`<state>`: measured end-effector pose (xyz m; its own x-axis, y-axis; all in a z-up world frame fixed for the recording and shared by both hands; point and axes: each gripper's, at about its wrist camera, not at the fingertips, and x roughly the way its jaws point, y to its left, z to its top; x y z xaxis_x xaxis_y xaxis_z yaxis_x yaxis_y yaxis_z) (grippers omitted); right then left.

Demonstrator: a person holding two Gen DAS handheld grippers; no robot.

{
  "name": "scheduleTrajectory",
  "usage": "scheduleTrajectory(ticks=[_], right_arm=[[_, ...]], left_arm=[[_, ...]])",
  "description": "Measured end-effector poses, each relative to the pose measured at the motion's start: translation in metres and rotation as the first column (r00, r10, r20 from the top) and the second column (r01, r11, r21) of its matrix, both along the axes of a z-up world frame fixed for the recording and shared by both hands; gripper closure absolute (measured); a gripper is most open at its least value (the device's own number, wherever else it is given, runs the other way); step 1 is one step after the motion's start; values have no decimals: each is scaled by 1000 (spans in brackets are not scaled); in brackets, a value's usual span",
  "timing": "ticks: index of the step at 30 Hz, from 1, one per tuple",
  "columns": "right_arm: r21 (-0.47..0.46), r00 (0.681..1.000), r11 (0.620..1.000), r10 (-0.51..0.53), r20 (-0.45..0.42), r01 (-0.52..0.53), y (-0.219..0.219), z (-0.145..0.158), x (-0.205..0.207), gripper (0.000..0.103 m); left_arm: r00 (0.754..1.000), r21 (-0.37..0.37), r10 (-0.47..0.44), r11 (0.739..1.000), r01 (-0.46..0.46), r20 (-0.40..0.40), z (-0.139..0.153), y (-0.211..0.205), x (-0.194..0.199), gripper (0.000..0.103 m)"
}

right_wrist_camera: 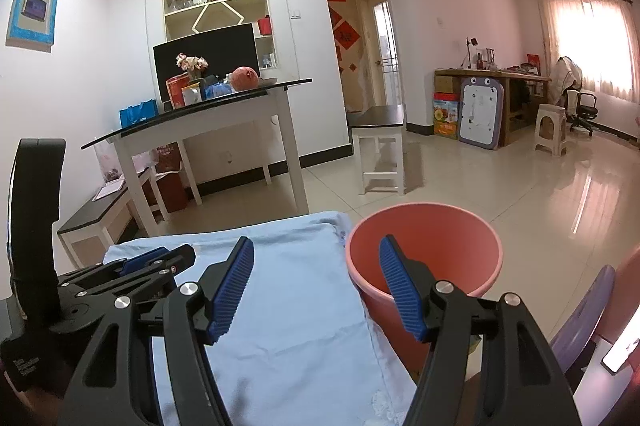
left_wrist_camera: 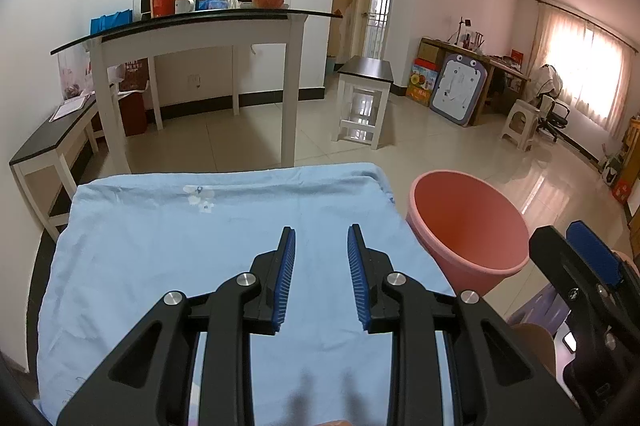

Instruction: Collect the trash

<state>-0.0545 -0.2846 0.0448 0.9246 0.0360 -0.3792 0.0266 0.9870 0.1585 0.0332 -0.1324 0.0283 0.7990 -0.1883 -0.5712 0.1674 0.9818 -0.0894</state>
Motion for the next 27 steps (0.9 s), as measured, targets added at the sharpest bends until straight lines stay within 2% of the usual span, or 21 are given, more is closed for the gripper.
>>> scheduleTrajectory(ticks=[27], right_arm=[[10,1000,1000,-12,-23,13,0,-5,7,38]], left_arm=[[1000,-3,-15,1000,15,-13,-9,3,3,76]])
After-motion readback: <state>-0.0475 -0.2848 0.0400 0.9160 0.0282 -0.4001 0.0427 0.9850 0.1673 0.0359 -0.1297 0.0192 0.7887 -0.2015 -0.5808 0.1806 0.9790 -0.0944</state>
